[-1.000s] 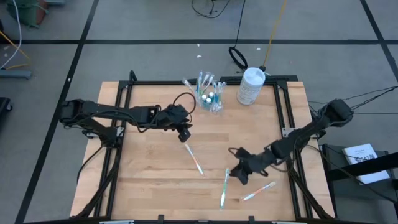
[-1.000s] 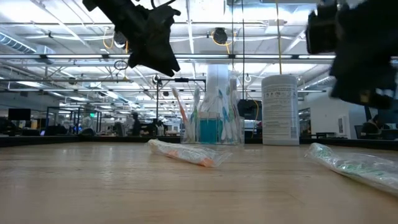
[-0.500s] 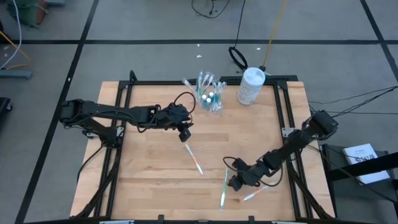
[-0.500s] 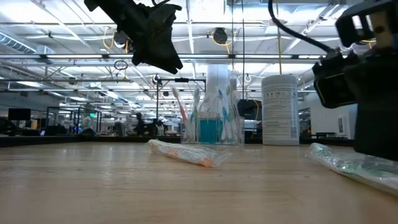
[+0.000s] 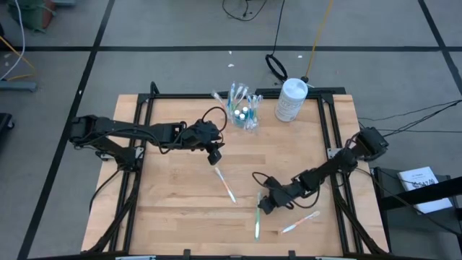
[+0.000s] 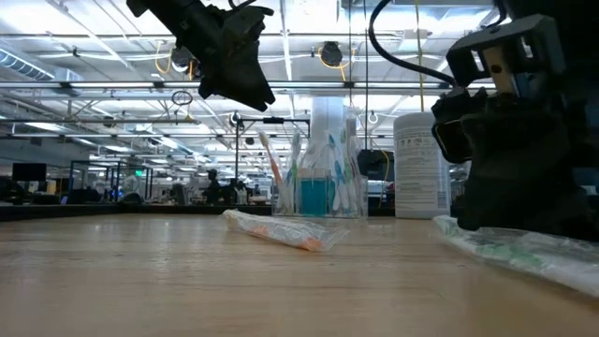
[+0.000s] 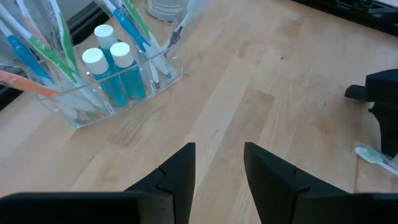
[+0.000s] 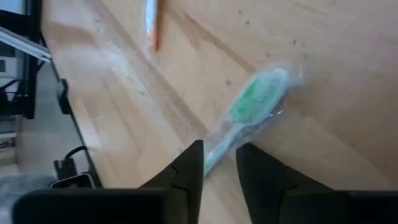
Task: Pick & Place toothbrushing station
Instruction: Put the green toothbrush into the transparent organizer
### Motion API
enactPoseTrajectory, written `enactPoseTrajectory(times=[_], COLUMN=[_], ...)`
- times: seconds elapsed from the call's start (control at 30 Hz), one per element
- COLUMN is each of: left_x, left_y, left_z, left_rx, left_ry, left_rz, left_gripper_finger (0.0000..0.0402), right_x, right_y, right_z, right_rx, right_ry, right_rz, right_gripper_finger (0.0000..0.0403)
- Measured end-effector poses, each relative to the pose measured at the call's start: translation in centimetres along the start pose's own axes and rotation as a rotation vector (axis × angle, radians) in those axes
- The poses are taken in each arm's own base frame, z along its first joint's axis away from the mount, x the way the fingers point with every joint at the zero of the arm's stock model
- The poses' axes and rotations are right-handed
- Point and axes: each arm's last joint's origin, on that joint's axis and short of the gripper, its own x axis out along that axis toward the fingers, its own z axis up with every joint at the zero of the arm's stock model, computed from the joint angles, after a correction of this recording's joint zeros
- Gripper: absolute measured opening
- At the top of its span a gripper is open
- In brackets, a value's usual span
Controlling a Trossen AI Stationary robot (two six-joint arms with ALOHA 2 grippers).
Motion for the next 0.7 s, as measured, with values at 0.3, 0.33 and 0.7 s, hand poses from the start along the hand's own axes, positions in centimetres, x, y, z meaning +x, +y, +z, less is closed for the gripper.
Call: enactPoseTrajectory(times=[0.3, 0.33, 0.7], left_x=[0.0, 0.0, -2.0], left_y=[0.0, 0.0, -0.2], left_z=[0.0, 0.0, 0.8], left_rx=[0.035, 0.035, 0.063], left_ry=[0.000, 0.000, -0.064], left_rz=[-0.001, -0.001, -0.033], left_gripper_finger=[0.0140, 0.0141, 0.0141], right_x=[0.1, -0.1, -6.2], right_y=[-0.5, -0.3, 2.3], right_z=[1.6, 1.8, 7.7], right_rx=[-0.150, -0.169, -0.474], right_ry=[-0.026, -0.019, -0.285], right_rz=[-0.026, -0.014, 0.111], right_gripper_finger=[0.0005, 0.0006, 0.0001])
